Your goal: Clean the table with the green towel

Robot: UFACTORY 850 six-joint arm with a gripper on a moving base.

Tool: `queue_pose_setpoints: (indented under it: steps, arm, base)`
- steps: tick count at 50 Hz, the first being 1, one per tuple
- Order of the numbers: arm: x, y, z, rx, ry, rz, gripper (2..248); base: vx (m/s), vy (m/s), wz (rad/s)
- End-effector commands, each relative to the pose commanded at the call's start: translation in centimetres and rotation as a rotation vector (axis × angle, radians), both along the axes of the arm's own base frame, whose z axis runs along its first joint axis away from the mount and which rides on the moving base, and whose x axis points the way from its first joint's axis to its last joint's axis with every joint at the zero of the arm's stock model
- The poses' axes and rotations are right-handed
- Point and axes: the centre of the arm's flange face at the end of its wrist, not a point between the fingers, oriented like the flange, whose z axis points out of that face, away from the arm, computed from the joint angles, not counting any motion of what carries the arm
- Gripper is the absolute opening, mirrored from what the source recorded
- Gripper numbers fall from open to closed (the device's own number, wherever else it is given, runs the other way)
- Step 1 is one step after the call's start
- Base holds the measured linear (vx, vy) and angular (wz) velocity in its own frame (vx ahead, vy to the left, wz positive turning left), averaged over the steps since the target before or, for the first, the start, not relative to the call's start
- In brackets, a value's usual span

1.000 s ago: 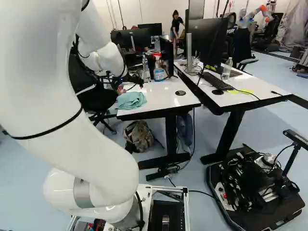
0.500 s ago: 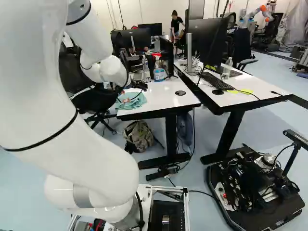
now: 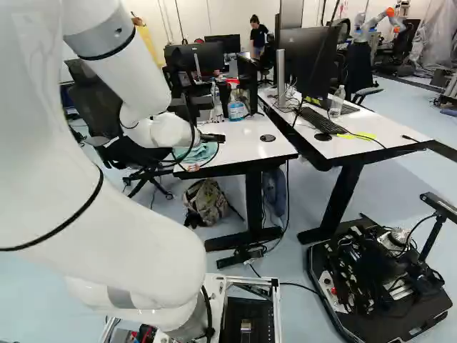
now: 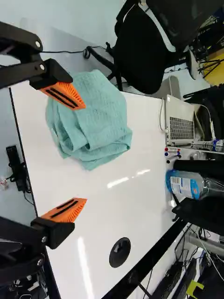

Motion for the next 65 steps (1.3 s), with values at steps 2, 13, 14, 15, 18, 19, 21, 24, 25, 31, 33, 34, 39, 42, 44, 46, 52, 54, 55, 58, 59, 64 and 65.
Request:
queue_pose_setpoints:
  steps: [2, 13, 14, 15, 18, 19, 21, 24, 25, 31, 33, 34, 39, 42, 44, 46, 52, 54, 55, 58, 59, 64, 65]
  arm:
    - [-0.4, -0.1, -0.2, 0.001, -0.009, -0.003, 247]
    - [-2.6, -0.9, -1.5, 0.004, -0.063, -0.02, 247]
    - [-2.8, -0.9, -1.6, 0.004, -0.067, -0.022, 247]
    - [-3.0, -1.0, -1.7, 0.004, -0.071, -0.023, 247]
    - [-3.5, -1.2, -2.0, 0.005, -0.084, -0.027, 247]
    - [-3.7, -1.2, -2.1, 0.005, -0.088, -0.028, 247]
    - [-4.1, -1.3, -2.3, 0.006, -0.097, -0.031, 247]
    - [-4.6, -1.5, -2.6, 0.006, -0.108, -0.035, 247]
    - [-4.7, -1.5, -2.7, 0.006, -0.112, -0.036, 247]
    - [-5.7, -1.8, -3.2, 0.007, -0.134, -0.043, 247]
    - [-6.0, -1.8, -3.3, 0.007, -0.141, -0.045, 247]
    - [-6.2, -1.9, -3.4, 0.007, -0.144, -0.046, 247]
    - [-6.9, -2.0, -3.7, 0.008, -0.159, -0.051, 247]
    - [-7.2, -2.1, -3.9, 0.008, -0.168, -0.054, 247]
    - [-7.5, -2.2, -4.0, 0.008, -0.173, -0.055, 247]
    - [-7.7, -2.2, -4.1, 0.008, -0.178, -0.057, 247]
    - [-8.3, -2.4, -4.4, 0.008, -0.192, -0.061, 247]
    - [-8.5, -2.4, -4.5, 0.008, -0.196, -0.063, 247]
    - [-8.6, -2.4, -4.6, 0.008, -0.198, -0.063, 247]
    - [-8.9, -2.5, -4.7, 0.008, -0.203, -0.065, 247]
    - [-9.0, -2.5, -4.7, 0.008, -0.205, -0.066, 247]
    - [-9.3, -2.6, -4.9, 0.008, -0.212, -0.068, 247]
    - [-9.4, -2.6, -4.9, 0.008, -0.214, -0.068, 247]
  base:
    - [0.0, 0.0, 0.0]
    - [0.0, 0.0, 0.0]
    - [0.0, 0.0, 0.0]
    - [0.0, 0.0, 0.0]
    - [0.0, 0.0, 0.0]
    - [0.0, 0.0, 0.0]
    - [0.0, 0.0, 0.0]
    - [0.0, 0.0, 0.0]
    - [0.0, 0.0, 0.0]
    - [0.0, 0.0, 0.0]
    - [0.0, 0.0, 0.0]
    - [0.0, 0.0, 0.0]
    - [0.0, 0.0, 0.0]
    - [0.0, 0.0, 0.0]
    - [0.0, 0.0, 0.0]
    - [0.0, 0.0, 0.0]
    - [0.0, 0.0, 0.0]
    - [0.0, 0.0, 0.0]
    - [0.0, 0.0, 0.0]
    - [0.0, 0.0, 0.0]
    - [0.0, 0.0, 0.0]
    - [0.0, 0.0, 0.0]
    - [0.0, 0.0, 0.0]
